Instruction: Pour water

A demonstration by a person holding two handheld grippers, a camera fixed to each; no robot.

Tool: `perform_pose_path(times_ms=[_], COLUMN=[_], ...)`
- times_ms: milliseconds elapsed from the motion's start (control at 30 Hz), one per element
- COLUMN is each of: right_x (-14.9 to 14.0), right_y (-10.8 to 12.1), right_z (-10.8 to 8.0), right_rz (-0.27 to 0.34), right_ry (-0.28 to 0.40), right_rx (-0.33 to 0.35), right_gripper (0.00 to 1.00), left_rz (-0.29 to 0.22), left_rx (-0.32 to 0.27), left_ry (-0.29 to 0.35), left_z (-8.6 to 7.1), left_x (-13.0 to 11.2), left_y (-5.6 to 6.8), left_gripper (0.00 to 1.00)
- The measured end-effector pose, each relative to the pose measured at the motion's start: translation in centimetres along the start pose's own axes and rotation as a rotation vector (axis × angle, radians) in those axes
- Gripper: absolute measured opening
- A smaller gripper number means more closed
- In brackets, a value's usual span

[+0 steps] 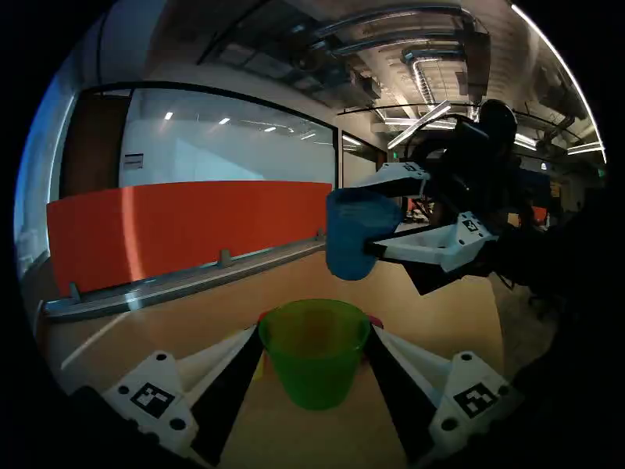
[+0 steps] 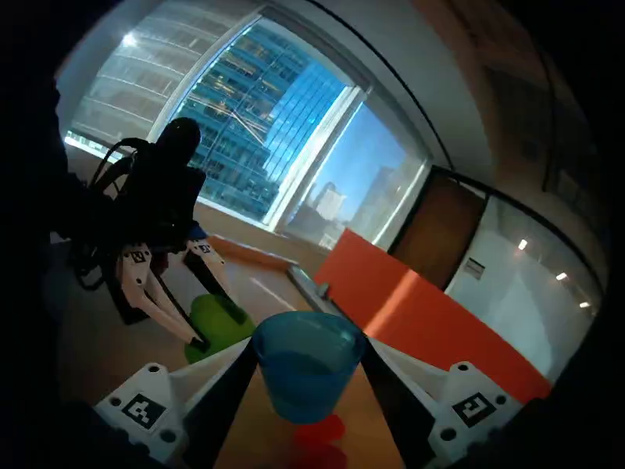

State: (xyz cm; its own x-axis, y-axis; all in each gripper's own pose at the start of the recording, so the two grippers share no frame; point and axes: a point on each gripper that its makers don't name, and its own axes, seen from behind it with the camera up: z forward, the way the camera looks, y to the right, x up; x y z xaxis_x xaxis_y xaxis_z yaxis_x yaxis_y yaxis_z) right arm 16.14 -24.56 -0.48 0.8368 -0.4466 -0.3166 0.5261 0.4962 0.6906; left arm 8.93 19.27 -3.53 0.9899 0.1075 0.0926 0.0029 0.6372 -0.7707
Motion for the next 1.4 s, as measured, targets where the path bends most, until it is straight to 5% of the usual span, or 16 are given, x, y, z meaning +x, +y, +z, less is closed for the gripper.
perform_pose_path(times_ms=[700,1400], right_x=[3.1,3.9], right_y=[2.0,3.3], right_z=[0.6,1.4], right_rz=[-0.281,-0.498], right_ry=[0.025,0.009], right_rx=[-0.034,-0.053], right_gripper=[0.92,0.92], left_rz=[0.042,0.065], left_rx=[-0.043,-0.069], left_ry=[0.022,0.025], left_z=[-0.1,0.8], left_x=[1.9,2.0], left_y=[3.5,4.4], left_gripper=[0.89,0.89])
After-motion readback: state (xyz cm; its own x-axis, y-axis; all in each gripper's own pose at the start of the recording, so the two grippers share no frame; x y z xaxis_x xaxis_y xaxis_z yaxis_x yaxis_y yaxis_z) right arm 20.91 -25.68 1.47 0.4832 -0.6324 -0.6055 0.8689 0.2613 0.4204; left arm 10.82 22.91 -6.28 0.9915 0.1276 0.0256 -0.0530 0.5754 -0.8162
